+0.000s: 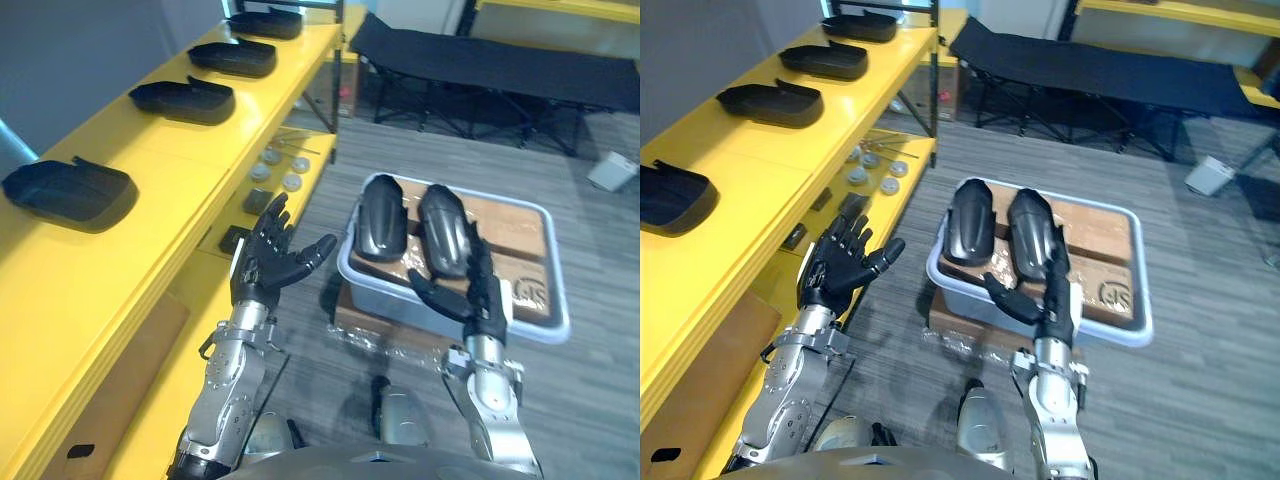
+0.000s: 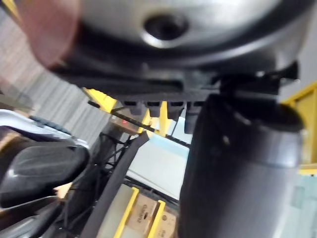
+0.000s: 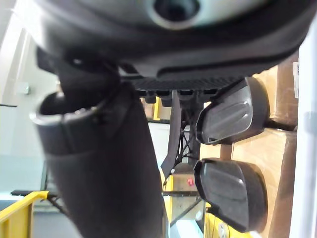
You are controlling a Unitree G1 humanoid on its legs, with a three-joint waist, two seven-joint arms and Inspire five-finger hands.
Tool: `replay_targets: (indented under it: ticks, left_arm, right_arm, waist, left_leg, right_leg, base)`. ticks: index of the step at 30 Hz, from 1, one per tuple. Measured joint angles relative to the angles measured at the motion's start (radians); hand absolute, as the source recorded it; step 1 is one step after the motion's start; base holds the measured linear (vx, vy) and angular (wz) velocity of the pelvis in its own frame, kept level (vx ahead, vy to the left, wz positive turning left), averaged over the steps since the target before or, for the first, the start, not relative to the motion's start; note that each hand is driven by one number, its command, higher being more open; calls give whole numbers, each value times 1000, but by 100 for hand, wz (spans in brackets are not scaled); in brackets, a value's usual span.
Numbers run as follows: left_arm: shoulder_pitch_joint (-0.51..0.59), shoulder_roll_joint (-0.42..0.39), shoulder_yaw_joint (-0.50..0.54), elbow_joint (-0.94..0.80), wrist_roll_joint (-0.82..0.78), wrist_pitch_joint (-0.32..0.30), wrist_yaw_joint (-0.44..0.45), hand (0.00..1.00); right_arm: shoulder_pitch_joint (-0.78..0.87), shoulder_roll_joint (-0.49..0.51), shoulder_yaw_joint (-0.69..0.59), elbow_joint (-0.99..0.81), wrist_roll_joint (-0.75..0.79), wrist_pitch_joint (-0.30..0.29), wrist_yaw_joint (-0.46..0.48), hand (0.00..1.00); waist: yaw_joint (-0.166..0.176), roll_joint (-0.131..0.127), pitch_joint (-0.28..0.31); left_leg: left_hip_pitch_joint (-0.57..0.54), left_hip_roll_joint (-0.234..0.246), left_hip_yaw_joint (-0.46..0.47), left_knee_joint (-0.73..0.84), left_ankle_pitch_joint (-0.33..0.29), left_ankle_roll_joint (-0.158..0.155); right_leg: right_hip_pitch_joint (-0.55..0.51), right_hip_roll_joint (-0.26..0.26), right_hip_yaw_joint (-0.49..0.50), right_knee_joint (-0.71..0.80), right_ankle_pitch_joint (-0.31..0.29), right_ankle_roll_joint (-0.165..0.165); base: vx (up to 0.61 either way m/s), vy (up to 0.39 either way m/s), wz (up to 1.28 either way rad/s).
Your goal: Walk over and take three plastic housings, then place them on the shelf
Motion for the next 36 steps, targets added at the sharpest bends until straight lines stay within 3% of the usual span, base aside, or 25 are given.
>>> replay_targets:
  ticks: [2, 3, 6, 8, 9, 10, 11, 12, 13, 16, 17, 18, 20, 22, 24, 28, 32, 34, 36]
  left_arm:
    - [25, 1, 12, 0, -34, 0, -13, 100]
    - [46, 1, 21, -3, -62, 0, -31, 100]
    - [87, 6, 51, -3, -128, -2, -49, 100]
    - [96, 17, 52, -2, -185, -4, -50, 100]
    - [100, 28, 51, -2, -213, -16, -50, 100]
    - [100, 24, 48, 3, -242, -31, -51, 100]
    - [102, 13, 48, 7, -259, -39, -48, 100]
    - [108, -20, 34, 22, -281, -46, -36, 100]
    - [118, -36, 9, 25, -305, -47, -36, 100]
    - [120, -54, -48, 25, -335, -63, -42, 100]
    - [125, -64, -53, 26, -335, -66, -57, 100]
    - [129, -65, -57, 26, -334, -70, -66, 100]
    - [134, -59, -63, 25, -317, -98, -95, 100]
    - [127, -52, -60, 24, -287, -109, -98, 100]
    - [119, -32, -47, 25, -239, -104, -128, 100]
    - [118, 9, -59, 17, -173, -70, -185, 100]
    - [18, 40, -61, 12, -177, -62, -203, 100]
    - [-38, 42, -65, 12, -182, -62, -203, 100]
    - [-38, 45, -80, 12, -185, -62, -203, 100]
  right_arm:
    - [-36, 3, 58, 32, 0, -3, -24, 100]
    - [-58, 9, 80, 62, 1, -3, -33, 100]
    - [-70, 26, 93, 88, 0, -2, -51, 100]
    - [-61, 25, 90, 88, 0, 6, -56, 100]
    - [-52, 27, 90, 88, 0, 17, -51, 100]
    - [-52, 16, 84, 88, 0, 23, -40, 100]
    - [-61, 4, 80, 88, 0, 28, -30, 100]
    - [-71, -32, 63, 88, -1, 42, -8, 100]
    - [-66, -59, 54, 87, -1, 50, 3, 100]
    - [-60, -97, -18, 84, -1, 58, 29, 100]
    - [-56, -112, -42, 77, 0, 58, 35, 100]
    - [-57, -118, -53, 75, 0, 58, 36, 100]
    - [-72, -140, -60, 74, -1, 58, 34, 100]
    - [-90, -142, -62, 76, -1, 55, 23, 100]
    - [-184, -142, -52, 138, -2, 55, -2, 100]
    - [-364, -157, -66, 303, 0, 55, -12, 100]
    - [-666, -265, -69, 551, 42, 54, -19, 100]
    - [-858, -352, -76, 683, 113, 53, -42, 100]
    - [-961, -395, -77, 769, 161, 53, -65, 100]
  waist:
    - [26, 2, -1]
    - [47, 1, -3]
    - [66, -2, -6]
    - [58, -10, -10]
    - [55, -37, -26]
    - [55, -51, -37]
    - [54, -43, -39]
    - [35, -4, -45]
    - [18, 10, -53]
    - [-4, 5, -50]
    - [-2, 0, -46]
    - [1, 5, -48]
    - [11, 23, -50]
    - [23, 26, -53]
    - [35, 1, -27]
    - [62, -1, -20]
    - [93, 12, 37]
    - [115, 35, 102]
    - [133, 50, 129]
  left_leg:
    - [-19, 23, 27, -43, 36, -19]
    - [-31, 43, 46, -51, 47, -33]
    - [-66, 90, 66, -37, 74, -81]
    - [-89, 143, 66, 3, 92, -128]
    - [-105, 173, 66, 43, 100, -151]
    - [-118, 201, 58, 79, 103, -161]
    - [-121, 218, 43, 81, 106, -166]
    - [-121, 251, -1, 52, 131, -188]
    - [-115, 259, -20, 19, 170, -187]
    - [-140, 283, -38, 45, 319, -115]
    - [-162, 269, -38, 90, 269, -181]
    - [-172, 246, -38, 101, 239, -198]
    - [-187, 148, -28, 51, 158, -124]
    - [-180, 114, -52, -12, 142, -143]
    - [-179, 58, -46, -65, 146, -137]
    - [-182, 21, -58, -58, 139, -114]
    - [-270, -3, -111, -36, 149, -83]
    - [-320, -13, -142, -42, 178, -66]
    - [-345, -23, -152, -47, 196, -62]
  right_leg:
    - [33, -79, -44, 85, -31, -27]
    - [51, -130, -56, 100, -33, -30]
    - [58, -220, -51, 89, -28, -23]
    - [88, -223, -53, 7, 7, 45]
    - [115, -222, -95, -89, 33, 104]
    - [143, -201, -135, -120, -77, 183]
    - [139, -182, -136, -120, -112, 184]
    - [127, -134, -142, -106, -140, 165]
    - [122, -115, -147, -94, -149, 148]
    - [159, -84, -176, -141, -162, 122]
    - [185, -83, -174, -188, -158, 113]
    - [190, -83, -176, -202, -154, 111]
    - [181, -80, -185, -223, -132, 111]
    - [150, -90, -182, -219, -123, 123]
    - [127, -125, -182, -230, -85, 140]
    - [164, -155, -228, -298, -8, 154]
    - [159, -164, -311, -353, 28, 152]
    - [149, -156, -348, -381, 54, 156]
    - [136, -153, -360, -393, 68, 155]
  base:
    - [-143, -89, -63]
    - [-126, -151, -70]
    - [-73, -234, -64]
    - [-29, -446, -38]
    - [12, -490, -47]
    - [19, -504, -61]
    - [28, -485, -64]
    - [55, -423, -39]
    - [92, -472, -16]
    - [79, -314, -3]
    - [55, -156, -12]
    - [30, -7, -14]
    - [11, 77, -13]
    - [18, 84, 0]
    - [-24, 117, 5]
    - [-44, 149, 12]
    - [-143, 111, 37]
    - [-165, 63, 39]
    - [-114, 52, 23]
